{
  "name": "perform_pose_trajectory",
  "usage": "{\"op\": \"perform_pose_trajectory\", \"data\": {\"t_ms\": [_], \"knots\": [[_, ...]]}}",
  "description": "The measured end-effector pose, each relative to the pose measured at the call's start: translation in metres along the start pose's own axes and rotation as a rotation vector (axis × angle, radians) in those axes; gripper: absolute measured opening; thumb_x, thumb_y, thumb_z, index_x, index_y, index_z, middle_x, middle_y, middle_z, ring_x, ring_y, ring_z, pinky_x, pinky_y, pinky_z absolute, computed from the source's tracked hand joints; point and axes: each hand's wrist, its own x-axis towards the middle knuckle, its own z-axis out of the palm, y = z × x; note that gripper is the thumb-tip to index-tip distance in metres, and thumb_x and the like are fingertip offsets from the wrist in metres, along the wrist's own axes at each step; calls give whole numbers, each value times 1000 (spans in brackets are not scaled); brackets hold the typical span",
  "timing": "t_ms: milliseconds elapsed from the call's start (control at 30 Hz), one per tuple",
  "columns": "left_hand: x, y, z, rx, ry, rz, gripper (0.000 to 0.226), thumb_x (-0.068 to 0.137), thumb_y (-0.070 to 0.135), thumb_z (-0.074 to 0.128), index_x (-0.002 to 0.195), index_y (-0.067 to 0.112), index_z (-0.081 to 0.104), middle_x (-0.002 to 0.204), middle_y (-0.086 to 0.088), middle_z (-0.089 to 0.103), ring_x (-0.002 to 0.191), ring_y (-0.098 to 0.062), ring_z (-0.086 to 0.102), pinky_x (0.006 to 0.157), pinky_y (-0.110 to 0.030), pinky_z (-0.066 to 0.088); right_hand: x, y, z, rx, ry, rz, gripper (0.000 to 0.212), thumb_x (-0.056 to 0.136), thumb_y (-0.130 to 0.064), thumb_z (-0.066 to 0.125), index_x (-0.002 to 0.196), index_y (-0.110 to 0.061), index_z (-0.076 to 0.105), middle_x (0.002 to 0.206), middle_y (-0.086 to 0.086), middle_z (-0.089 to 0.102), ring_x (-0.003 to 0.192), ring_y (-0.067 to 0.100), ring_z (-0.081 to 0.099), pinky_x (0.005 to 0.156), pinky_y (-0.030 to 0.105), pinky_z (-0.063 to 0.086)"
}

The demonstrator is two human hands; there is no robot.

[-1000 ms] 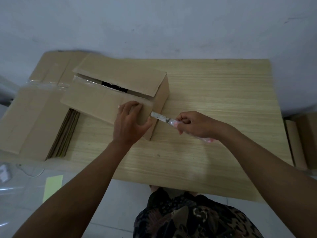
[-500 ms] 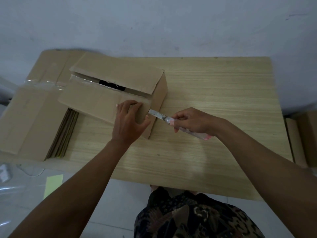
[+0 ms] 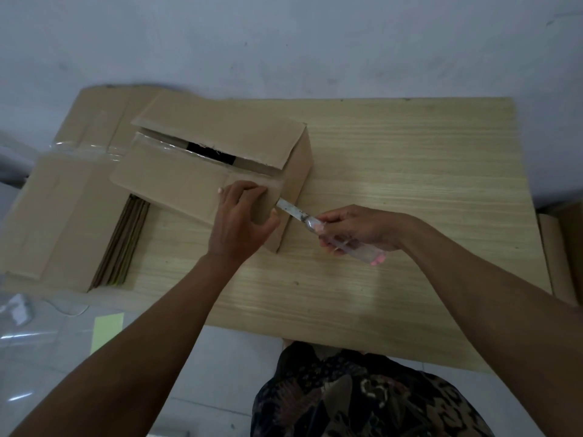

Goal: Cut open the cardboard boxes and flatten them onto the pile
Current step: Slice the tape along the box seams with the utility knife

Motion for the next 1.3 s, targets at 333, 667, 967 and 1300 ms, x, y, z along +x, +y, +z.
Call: {"op": "perform_pose_trajectory", "data": {"t_ms": [333,667,967,1300], "knots": [[6,-1,3,12,-20,-13,44,80,31,70,112,2,67,113,-16,59,105,-30,55,88,-69,49,10,-21,-3,-59,202,-66,21,100,-32,62,112,-17,71,88,0,71,69,7,66,61,24,53],[17,3,4,16,-32,-54,47,78,35,70,113,3,68,113,-14,59,106,-26,53,87,-68,49,10,-46,-8,-168,304,-51,25,98,-35,65,101,-12,74,92,3,75,69,7,69,56,22,52],[27,4,8,46,-16,-34,42,75,29,69,107,1,69,109,-16,61,100,-34,59,85,-53,53,19,-64,0,-128,347,-70,22,98,-35,64,99,-15,73,96,6,75,78,12,69,68,26,55],[27,3,9,-1,-30,-10,42,73,25,74,109,5,70,114,-15,61,99,-35,62,81,-56,55,27,-70,-23,-240,270,2,17,99,-26,62,102,-13,73,93,2,75,69,6,70,57,21,53]]}}
